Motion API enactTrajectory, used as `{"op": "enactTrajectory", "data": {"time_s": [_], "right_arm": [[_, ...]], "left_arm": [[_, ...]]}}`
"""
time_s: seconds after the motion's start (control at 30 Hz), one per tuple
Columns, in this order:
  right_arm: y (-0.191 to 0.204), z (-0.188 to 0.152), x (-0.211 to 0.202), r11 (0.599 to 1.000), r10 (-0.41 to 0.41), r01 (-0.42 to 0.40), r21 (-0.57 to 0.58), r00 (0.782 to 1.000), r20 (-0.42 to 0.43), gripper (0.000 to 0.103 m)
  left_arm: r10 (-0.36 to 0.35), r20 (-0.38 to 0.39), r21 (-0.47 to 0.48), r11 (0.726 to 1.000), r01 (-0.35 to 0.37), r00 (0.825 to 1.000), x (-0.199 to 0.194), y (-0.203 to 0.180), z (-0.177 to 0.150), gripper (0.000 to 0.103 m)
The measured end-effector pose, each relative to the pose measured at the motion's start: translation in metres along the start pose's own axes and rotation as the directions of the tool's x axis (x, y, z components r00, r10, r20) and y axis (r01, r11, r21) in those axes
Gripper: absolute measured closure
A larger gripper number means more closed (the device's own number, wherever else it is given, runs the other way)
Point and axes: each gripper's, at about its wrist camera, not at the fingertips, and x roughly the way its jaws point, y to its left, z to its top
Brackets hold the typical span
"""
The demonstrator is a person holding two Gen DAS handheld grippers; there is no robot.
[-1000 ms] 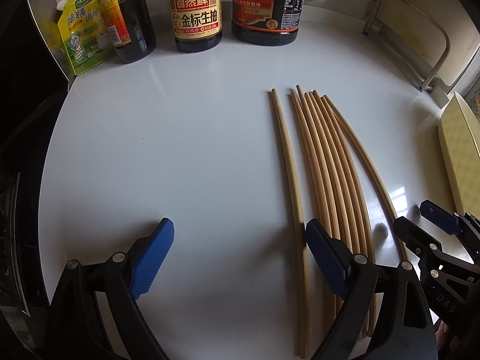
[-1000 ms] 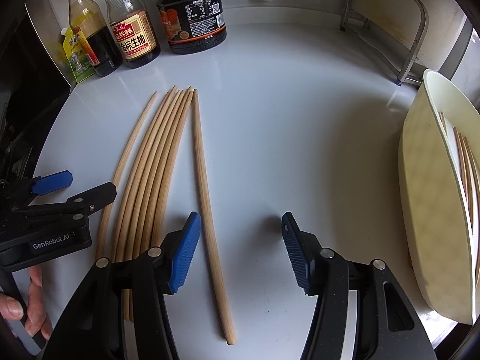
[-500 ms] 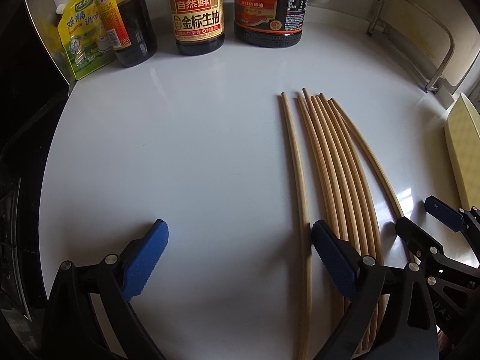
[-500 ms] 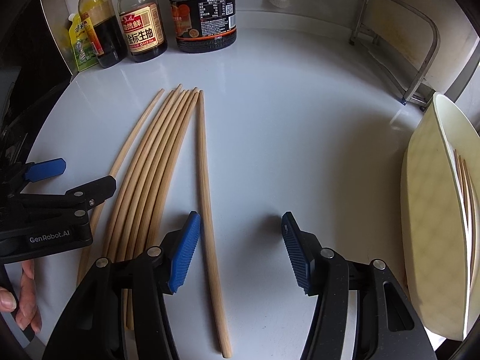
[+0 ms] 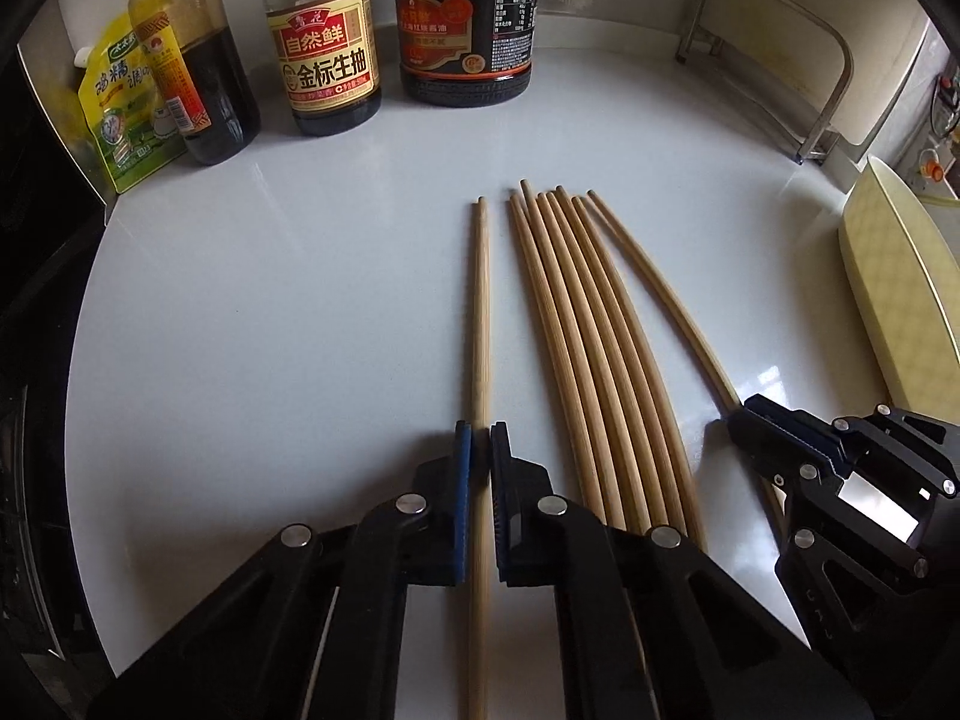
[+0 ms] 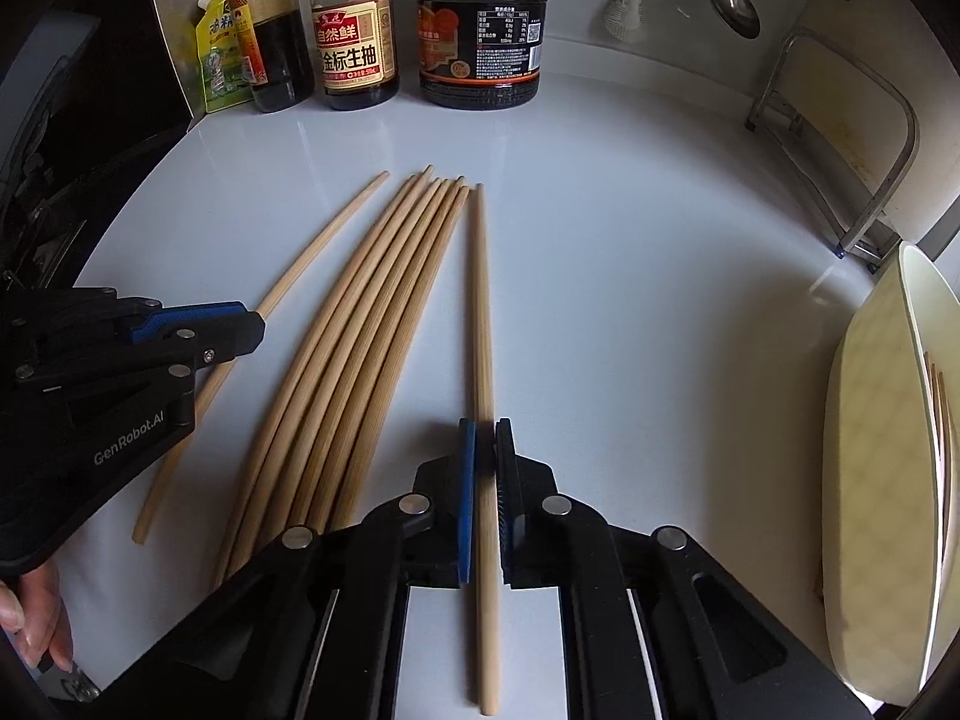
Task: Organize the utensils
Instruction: 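Close the right gripper on its chopstick while the left gripper grips another, then carry the chopstick with the right gripper while the left gripper carries its own to the basin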
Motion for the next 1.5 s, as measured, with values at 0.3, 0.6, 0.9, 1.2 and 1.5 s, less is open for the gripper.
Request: {"op": "enactTrajectory", "data": {"time_s": [0.3,0.6,0.9,1.2,1.5], "right_arm": [[-0.012,-0.001,-0.017,0.994,0.072,-0.072,0.082,0.997,0.001,0.097],[-0.019,-0.003,-0.066,0.988,0.116,-0.120,0.099,0.992,0.045,0.097],[-0.061,-0.010,-0.120,0.983,0.106,-0.121,0.134,0.987,0.118,0.097],[-0.140,-0.023,-0.159,0.966,0.004,-0.049,0.253,0.985,0.174,0.097],[-0.228,-0.056,-0.178,0.903,-0.123,0.039,0.428,0.978,0.170,0.097]], "left_arm": [[-0.039,-0.047,-0.034,0.999,0.037,0.998,-0.012,0.003,-0.005,0.096],[-0.060,0.012,-0.032,0.998,0.060,0.998,-0.063,-0.011,0.001,0.096],[-0.095,0.100,0.018,0.995,0.093,0.991,-0.109,-0.056,0.017,0.096],[-0.183,0.162,0.132,0.978,0.162,0.970,-0.131,-0.133,0.050,0.096],[-0.285,0.139,0.273,0.932,0.240,0.949,-0.124,-0.225,0.076,0.096]]}}
